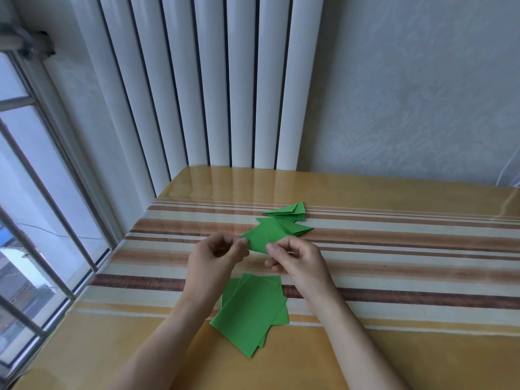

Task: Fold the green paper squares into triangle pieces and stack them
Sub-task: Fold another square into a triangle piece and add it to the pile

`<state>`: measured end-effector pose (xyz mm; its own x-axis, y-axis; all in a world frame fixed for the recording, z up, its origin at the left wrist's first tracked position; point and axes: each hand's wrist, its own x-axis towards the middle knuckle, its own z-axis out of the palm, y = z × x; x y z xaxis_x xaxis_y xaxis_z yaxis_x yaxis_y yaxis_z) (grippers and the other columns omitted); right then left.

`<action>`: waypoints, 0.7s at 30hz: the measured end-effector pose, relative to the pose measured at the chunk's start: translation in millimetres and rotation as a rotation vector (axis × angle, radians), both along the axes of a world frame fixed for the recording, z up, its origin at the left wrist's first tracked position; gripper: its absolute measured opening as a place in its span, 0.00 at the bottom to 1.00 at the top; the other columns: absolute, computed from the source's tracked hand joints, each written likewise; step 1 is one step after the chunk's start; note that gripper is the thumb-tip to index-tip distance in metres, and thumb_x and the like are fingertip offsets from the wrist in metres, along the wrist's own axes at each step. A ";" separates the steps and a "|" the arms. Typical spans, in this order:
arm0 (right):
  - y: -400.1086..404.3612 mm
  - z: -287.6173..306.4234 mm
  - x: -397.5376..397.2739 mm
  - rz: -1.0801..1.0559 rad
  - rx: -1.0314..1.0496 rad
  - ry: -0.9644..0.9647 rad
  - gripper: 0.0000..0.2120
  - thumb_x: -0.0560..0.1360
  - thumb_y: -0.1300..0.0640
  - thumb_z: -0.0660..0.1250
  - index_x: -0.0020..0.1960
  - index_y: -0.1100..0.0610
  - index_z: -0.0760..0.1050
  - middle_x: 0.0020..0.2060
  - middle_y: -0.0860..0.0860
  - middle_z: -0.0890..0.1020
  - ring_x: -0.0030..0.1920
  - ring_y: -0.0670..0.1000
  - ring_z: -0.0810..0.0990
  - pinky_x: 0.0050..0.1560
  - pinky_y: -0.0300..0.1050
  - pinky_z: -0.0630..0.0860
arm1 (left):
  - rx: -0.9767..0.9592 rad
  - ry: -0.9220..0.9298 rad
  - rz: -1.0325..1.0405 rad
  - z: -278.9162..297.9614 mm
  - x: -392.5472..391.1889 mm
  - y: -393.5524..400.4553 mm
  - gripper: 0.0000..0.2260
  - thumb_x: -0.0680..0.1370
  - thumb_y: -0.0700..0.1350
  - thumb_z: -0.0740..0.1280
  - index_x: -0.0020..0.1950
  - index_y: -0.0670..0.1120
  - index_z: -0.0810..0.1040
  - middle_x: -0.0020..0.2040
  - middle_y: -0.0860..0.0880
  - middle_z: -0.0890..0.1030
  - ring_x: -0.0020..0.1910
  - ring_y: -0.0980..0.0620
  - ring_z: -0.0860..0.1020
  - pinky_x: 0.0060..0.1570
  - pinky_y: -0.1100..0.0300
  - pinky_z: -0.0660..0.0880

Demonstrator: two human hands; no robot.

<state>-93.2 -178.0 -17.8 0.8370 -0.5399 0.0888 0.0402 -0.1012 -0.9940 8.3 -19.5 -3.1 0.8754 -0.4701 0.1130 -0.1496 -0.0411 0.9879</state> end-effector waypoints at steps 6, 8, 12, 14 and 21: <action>0.2 -2.1 2.8 -0.023 -0.202 0.054 0.09 0.75 0.42 0.74 0.44 0.47 0.82 0.49 0.44 0.84 0.57 0.49 0.81 0.62 0.55 0.77 | -0.014 -0.025 0.015 0.6 1.7 -0.1 0.07 0.80 0.44 0.73 0.44 0.43 0.84 0.39 0.47 0.87 0.43 0.50 0.86 0.49 0.51 0.82; -0.7 0.7 1.8 -0.061 -0.193 0.038 0.06 0.76 0.45 0.75 0.45 0.46 0.81 0.54 0.43 0.83 0.62 0.44 0.78 0.63 0.49 0.72 | 0.023 -0.081 -0.016 -0.6 3.3 -0.3 0.07 0.80 0.44 0.73 0.43 0.44 0.83 0.38 0.47 0.86 0.42 0.47 0.85 0.51 0.44 0.83; -1.1 3.8 -0.5 0.003 -0.145 0.023 0.06 0.77 0.45 0.75 0.48 0.47 0.81 0.52 0.43 0.85 0.61 0.45 0.80 0.68 0.55 0.74 | 0.047 -0.175 -0.123 -2.5 0.4 -1.3 0.06 0.79 0.48 0.74 0.43 0.50 0.83 0.38 0.46 0.85 0.42 0.39 0.83 0.48 0.37 0.81; 0.5 4.9 -0.7 0.009 -0.153 0.017 0.06 0.77 0.47 0.75 0.47 0.47 0.81 0.50 0.45 0.86 0.58 0.46 0.82 0.67 0.59 0.76 | 0.034 -0.191 -0.159 -3.0 0.3 -1.4 0.07 0.76 0.53 0.73 0.45 0.50 0.83 0.39 0.45 0.85 0.42 0.37 0.82 0.47 0.35 0.80; -2.4 4.6 -0.3 -0.035 -0.180 -0.023 0.06 0.76 0.50 0.77 0.45 0.48 0.81 0.45 0.48 0.86 0.52 0.50 0.84 0.60 0.58 0.80 | -0.038 -0.155 -0.190 -3.9 3.2 -1.7 0.01 0.79 0.40 0.73 0.48 0.44 0.83 0.42 0.45 0.85 0.42 0.47 0.84 0.50 0.46 0.83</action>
<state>-93.5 -180.4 -13.2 0.8148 -0.5422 0.2051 0.0556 -0.2791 -0.9587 11.5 -21.2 -7.0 0.7424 -0.6176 0.2596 -0.3009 0.0388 0.9529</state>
